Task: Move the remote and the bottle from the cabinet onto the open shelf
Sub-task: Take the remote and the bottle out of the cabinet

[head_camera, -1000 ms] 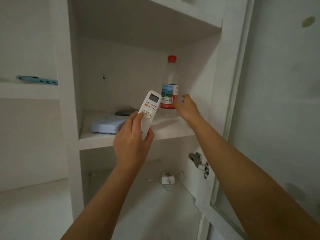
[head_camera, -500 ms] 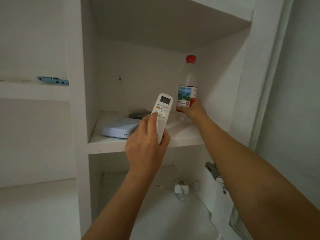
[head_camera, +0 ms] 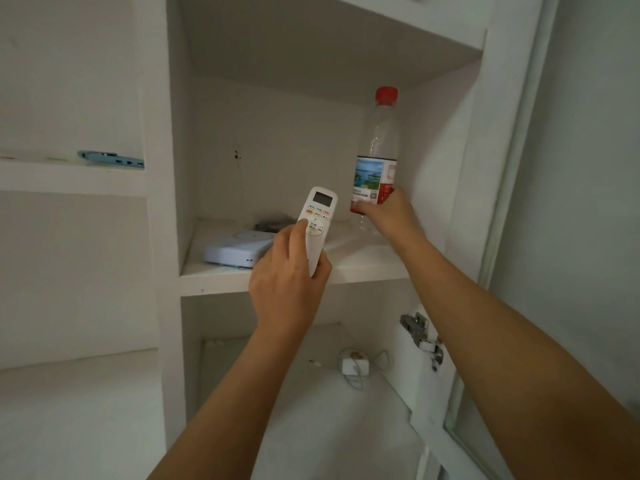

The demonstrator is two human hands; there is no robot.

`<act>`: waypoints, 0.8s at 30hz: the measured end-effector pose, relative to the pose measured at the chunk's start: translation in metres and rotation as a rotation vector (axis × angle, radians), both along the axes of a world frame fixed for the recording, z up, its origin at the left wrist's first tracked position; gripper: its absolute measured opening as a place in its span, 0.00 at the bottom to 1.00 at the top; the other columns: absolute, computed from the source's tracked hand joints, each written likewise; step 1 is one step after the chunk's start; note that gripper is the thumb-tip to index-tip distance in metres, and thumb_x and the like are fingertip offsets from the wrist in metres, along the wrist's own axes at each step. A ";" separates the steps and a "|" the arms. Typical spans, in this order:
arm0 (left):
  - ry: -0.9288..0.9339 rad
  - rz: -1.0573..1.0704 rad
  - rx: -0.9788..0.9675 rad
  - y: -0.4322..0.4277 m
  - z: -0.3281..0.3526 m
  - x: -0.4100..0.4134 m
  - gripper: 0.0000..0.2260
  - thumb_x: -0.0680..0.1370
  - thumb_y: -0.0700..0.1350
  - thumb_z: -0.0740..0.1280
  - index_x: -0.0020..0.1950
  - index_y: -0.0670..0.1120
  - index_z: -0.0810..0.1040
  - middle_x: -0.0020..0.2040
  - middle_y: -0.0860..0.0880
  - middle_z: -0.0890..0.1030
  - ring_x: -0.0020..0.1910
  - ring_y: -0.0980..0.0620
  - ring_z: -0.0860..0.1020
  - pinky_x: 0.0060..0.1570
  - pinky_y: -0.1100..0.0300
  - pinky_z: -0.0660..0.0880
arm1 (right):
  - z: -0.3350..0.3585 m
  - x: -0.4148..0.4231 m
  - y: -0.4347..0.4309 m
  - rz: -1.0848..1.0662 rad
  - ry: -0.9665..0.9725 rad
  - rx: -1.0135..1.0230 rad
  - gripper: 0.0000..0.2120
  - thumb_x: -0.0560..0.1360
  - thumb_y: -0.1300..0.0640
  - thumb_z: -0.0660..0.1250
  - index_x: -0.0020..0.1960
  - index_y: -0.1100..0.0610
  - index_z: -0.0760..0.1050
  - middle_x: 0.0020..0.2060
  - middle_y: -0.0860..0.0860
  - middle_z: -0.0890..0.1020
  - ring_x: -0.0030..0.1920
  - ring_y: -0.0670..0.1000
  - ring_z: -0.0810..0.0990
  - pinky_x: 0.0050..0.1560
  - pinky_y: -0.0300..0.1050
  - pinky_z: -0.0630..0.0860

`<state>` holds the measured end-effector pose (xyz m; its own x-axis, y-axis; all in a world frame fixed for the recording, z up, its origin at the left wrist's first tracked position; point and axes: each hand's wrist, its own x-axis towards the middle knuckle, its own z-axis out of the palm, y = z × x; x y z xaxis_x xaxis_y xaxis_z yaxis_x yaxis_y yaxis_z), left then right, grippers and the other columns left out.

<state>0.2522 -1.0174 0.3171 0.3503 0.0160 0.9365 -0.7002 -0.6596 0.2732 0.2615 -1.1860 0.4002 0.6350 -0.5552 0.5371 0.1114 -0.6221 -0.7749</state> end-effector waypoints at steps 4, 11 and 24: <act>0.063 -0.056 0.020 0.004 0.002 -0.004 0.20 0.66 0.42 0.72 0.56 0.42 0.74 0.46 0.42 0.83 0.35 0.43 0.81 0.28 0.56 0.76 | 0.008 -0.032 0.012 -0.001 -0.071 0.023 0.27 0.64 0.54 0.75 0.58 0.59 0.68 0.49 0.50 0.79 0.46 0.49 0.77 0.40 0.40 0.71; 0.208 -0.277 -0.140 0.018 0.009 -0.031 0.19 0.72 0.43 0.68 0.61 0.43 0.71 0.55 0.41 0.79 0.51 0.41 0.76 0.40 0.51 0.72 | 0.019 -0.096 0.038 0.019 -0.175 0.053 0.31 0.58 0.49 0.74 0.58 0.57 0.69 0.51 0.49 0.81 0.48 0.46 0.80 0.50 0.46 0.78; 0.296 -0.438 -0.210 0.083 -0.053 -0.101 0.22 0.71 0.39 0.69 0.63 0.42 0.69 0.57 0.41 0.77 0.53 0.43 0.75 0.45 0.57 0.68 | -0.095 -0.178 0.113 0.034 -0.059 0.174 0.30 0.61 0.53 0.76 0.60 0.53 0.68 0.53 0.47 0.81 0.50 0.45 0.80 0.51 0.47 0.78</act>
